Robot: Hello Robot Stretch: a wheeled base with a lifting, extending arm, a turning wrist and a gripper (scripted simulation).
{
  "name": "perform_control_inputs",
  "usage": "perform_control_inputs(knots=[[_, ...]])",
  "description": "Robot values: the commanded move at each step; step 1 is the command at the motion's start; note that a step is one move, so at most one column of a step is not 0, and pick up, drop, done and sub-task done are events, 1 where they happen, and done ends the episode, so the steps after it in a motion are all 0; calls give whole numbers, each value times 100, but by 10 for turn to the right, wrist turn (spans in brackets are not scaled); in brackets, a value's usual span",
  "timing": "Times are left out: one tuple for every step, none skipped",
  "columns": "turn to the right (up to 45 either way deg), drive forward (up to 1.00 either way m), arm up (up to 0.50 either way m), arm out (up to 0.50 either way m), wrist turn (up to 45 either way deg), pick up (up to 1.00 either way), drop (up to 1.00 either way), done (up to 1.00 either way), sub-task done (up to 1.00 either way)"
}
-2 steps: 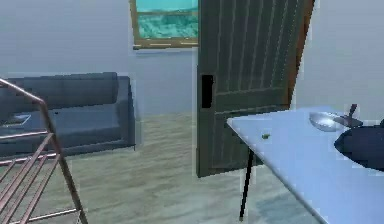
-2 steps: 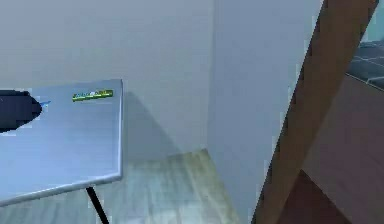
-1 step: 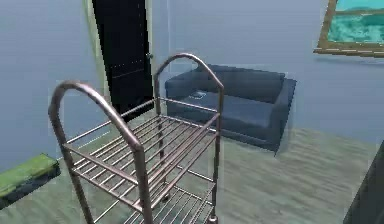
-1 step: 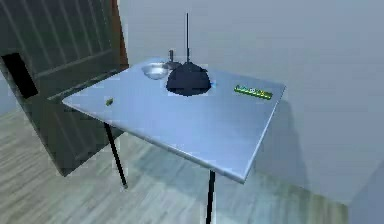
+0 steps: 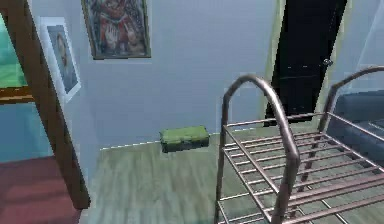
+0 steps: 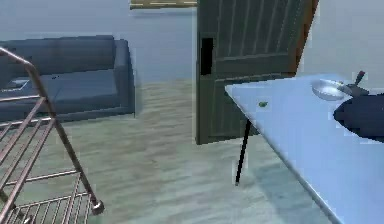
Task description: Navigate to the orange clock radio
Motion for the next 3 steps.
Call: perform_control_inputs(knots=[[-420, 0, 0, 0, 0, 0, 0, 0, 0], [0, 25, 0, 0, 0, 0, 0, 0, 0], [240, 0, 0, 0, 0, 0, 0, 0, 0]])
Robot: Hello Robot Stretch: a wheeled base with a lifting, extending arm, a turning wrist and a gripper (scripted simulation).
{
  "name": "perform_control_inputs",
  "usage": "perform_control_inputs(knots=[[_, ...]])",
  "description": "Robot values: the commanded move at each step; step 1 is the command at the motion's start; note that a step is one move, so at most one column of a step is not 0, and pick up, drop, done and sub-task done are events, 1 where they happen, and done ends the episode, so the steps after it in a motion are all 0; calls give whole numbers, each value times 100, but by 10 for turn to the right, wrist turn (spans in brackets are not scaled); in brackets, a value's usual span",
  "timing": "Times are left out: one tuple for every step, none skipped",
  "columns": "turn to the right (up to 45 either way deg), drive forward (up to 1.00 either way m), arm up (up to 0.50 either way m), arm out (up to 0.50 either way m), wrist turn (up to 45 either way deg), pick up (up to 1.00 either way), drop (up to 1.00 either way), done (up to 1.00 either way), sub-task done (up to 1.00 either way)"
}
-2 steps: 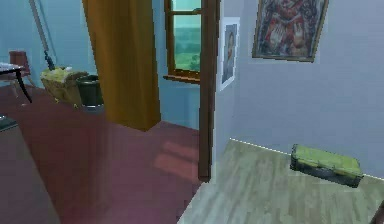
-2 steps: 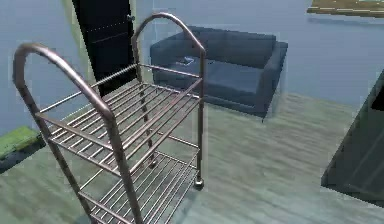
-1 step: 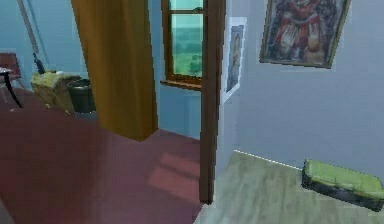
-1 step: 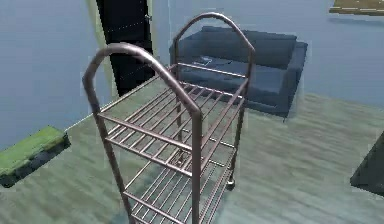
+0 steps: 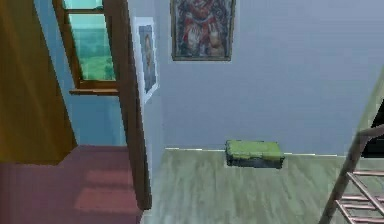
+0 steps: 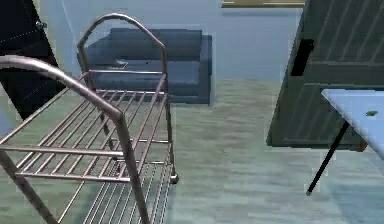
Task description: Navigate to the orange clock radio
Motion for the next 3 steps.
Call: perform_control_inputs(knots=[[0, 75, 0, 0, 0, 0, 0, 0, 0], [300, 0, 0, 0, 0, 0, 0, 0, 0], [0, 35, 0, 0, 0, 0, 0, 0, 0]])
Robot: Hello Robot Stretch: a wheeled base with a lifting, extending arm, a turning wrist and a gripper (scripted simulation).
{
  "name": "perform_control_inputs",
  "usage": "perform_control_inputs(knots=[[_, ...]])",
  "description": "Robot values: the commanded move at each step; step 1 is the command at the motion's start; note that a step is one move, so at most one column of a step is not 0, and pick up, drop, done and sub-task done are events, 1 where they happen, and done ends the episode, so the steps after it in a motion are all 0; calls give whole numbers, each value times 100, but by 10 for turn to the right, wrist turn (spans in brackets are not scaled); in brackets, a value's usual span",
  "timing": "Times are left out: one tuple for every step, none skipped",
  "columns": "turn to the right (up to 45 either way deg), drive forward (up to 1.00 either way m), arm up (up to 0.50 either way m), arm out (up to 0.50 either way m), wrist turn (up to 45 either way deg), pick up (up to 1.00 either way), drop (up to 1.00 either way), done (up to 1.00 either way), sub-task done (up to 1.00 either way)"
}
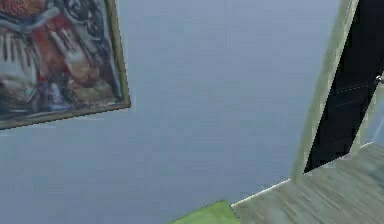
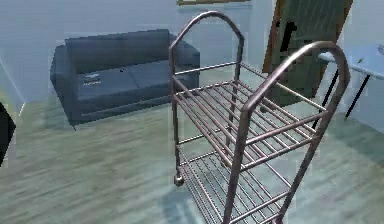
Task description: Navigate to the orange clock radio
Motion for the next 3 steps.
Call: perform_control_inputs(knots=[[450, 0, 0, 0, 0, 0, 0, 0, 0], [150, 0, 0, 0, 0, 0, 0, 0, 0], [0, 100, 0, 0, 0, 0, 0, 0, 0]])
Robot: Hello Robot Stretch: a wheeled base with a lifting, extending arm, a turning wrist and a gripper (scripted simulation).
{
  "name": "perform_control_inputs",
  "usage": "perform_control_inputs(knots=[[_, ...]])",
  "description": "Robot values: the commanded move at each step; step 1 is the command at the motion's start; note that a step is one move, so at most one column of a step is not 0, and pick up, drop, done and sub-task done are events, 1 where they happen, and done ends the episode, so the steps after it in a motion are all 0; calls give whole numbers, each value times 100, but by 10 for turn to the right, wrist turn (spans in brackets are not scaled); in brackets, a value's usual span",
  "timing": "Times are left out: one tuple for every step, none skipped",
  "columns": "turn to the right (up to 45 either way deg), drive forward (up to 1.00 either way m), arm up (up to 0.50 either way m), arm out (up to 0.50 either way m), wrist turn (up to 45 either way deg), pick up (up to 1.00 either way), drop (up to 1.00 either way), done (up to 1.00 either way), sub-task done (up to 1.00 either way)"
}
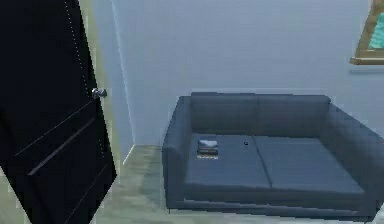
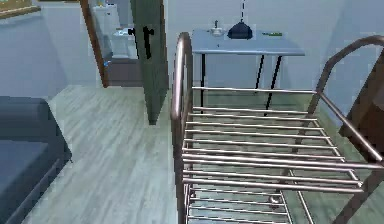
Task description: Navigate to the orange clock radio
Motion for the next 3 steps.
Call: perform_control_inputs(knots=[[120, 0, 0, 0, 0, 0, 0, 0, 0], [0, 20, 0, 0, 0, 0, 0, 0, 0], [360, 0, 0, 0, 0, 0, 0, 0, 0]])
